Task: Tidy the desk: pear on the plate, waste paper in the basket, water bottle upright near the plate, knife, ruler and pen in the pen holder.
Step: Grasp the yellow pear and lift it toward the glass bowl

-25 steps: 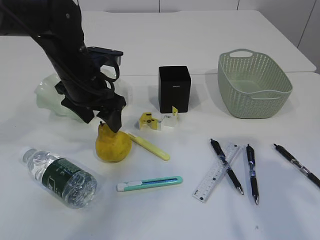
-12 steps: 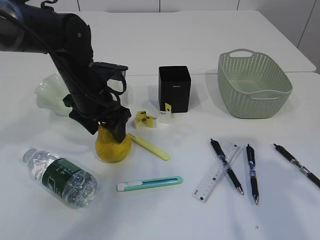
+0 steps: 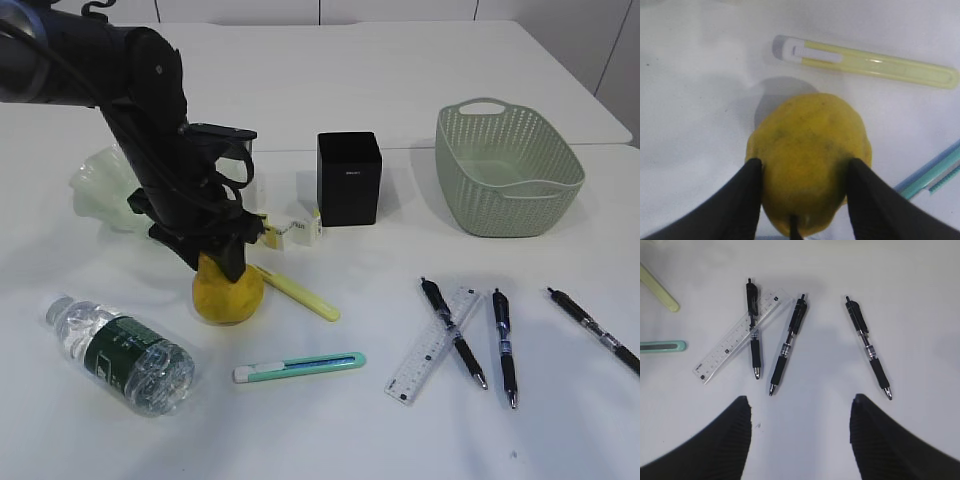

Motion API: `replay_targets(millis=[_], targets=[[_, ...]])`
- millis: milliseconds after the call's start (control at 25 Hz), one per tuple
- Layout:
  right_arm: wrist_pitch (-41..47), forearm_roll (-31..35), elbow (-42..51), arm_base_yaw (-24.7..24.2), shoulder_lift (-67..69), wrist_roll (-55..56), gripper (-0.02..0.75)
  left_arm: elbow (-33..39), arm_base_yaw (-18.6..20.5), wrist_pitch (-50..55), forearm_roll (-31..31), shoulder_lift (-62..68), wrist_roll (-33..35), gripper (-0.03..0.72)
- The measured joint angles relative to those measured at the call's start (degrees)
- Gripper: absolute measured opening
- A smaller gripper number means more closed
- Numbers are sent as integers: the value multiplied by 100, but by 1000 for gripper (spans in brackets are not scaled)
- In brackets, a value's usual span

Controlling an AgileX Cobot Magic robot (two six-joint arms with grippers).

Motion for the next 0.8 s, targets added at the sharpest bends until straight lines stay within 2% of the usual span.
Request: replay_targets(millis=[320, 800], targets=[[9, 0, 0, 0, 0, 0, 461, 0, 0, 0, -13, 0, 0, 322], [9, 0, 0, 0, 0, 0, 461, 0, 0, 0, -17, 0, 0, 316]])
